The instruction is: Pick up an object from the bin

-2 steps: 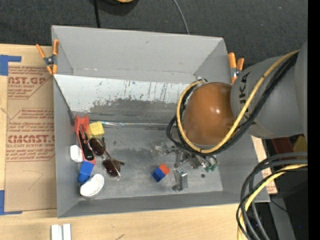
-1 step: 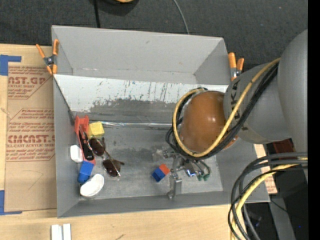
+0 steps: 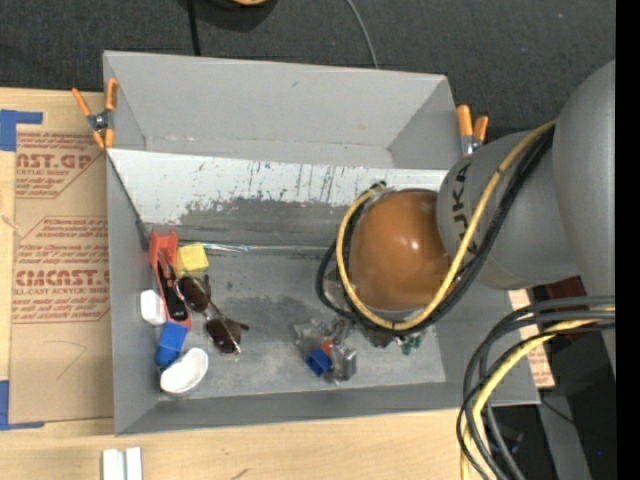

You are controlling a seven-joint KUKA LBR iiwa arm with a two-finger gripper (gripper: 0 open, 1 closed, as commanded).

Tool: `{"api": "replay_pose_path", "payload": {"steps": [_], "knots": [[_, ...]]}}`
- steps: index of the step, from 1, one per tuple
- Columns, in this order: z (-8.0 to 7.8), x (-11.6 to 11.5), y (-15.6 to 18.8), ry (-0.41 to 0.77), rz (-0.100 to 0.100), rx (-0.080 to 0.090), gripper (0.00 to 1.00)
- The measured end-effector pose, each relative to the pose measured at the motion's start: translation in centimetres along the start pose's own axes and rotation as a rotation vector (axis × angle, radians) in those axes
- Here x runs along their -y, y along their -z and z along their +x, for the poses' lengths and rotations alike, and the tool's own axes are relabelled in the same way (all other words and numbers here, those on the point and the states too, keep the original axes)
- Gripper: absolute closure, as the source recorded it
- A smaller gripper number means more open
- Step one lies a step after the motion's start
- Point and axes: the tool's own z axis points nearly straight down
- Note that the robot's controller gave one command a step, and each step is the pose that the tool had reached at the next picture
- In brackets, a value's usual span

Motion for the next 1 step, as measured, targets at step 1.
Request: {"api": "replay_pose_path", "payload": {"steps": [1], "knots": [[-0.05, -0.05, -0.14, 0.006, 0.000, -0.001, 1.00]]}}
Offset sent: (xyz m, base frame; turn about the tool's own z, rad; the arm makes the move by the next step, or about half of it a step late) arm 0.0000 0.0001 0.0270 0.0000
